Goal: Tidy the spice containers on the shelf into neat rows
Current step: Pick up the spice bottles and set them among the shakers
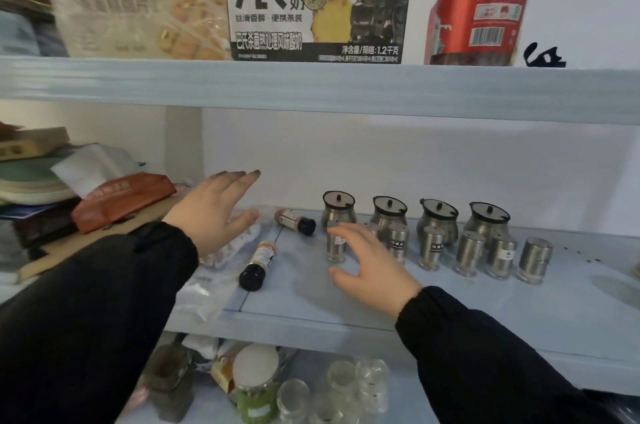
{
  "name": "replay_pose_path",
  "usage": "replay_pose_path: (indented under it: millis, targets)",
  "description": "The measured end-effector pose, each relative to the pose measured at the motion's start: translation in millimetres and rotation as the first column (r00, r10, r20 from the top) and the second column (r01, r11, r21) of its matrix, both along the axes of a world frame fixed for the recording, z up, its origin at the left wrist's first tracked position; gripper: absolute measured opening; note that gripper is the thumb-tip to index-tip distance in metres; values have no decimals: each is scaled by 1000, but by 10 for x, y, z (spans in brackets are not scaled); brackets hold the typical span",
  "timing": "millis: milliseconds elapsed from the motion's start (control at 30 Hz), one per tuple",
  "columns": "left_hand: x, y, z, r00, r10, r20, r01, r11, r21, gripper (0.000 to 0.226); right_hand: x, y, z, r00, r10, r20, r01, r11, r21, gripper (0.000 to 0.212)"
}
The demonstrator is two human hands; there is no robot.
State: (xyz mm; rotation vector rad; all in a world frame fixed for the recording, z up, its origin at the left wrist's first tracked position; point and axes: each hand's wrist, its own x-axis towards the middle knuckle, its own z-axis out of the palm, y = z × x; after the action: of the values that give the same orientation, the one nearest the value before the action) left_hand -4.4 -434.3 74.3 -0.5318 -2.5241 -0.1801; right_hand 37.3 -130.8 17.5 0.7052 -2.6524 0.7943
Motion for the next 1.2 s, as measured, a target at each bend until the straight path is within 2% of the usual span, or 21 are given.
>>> replay_pose_path:
  millis: [100, 200, 367, 500, 633, 733, 833, 900, 1000, 1100, 1200]
  targets:
    - [194, -264, -129, 999, 40, -1, -40, 999, -13, 70, -169, -363, -2, 998, 61, 23, -62, 996, 68, 67]
    - [322, -484, -237, 995, 87, 53, -87, 996, -10, 70, -296, -702, 3, 990, 136, 21, -138, 967, 216, 69]
    - [501, -649, -286, 995, 83, 54, -84, 996, 10, 70, -508, -1073, -14, 974, 224, -13, -187, 844, 503, 77]
    - [607, -636, -312, 995, 82, 60, -83, 996, 12, 69, -635, -1222, -92, 955, 292, -57, -185, 733, 655, 64]
    - [624, -552, -317, 993, 73, 97, -73, 997, -1, 73, -674, -1207, -118, 968, 245, -57, -167, 798, 579, 43]
    - [563, -508, -347, 992, 56, 109, -55, 998, -7, 73, -642, -1063, -55, 990, 140, 20, -135, 893, 429, 33]
    - [480, -428, -368, 991, 45, 127, -47, 999, 14, 71, -574, -838, 51, 993, 46, 108, -62, 986, 153, 38]
    - [423, -331, -381, 992, 29, 121, -32, 999, 22, 71, -522, -673, 84, 986, 8, 165, -9, 1000, 10, 37]
    - [340, -105, -385, 992, -7, 122, 2, 999, 41, 72, -456, -394, 33, 970, -7, 243, 24, 997, -68, 35]
    - [228, 196, -391, 988, -59, 143, 54, 998, 40, 73, -410, -33, -6, 963, 7, 270, 35, 988, -148, 52]
    - [127, 547, -412, 985, -101, 139, 99, 995, 28, 73, -316, 359, 22, 967, -26, 254, 52, 994, -97, 59]
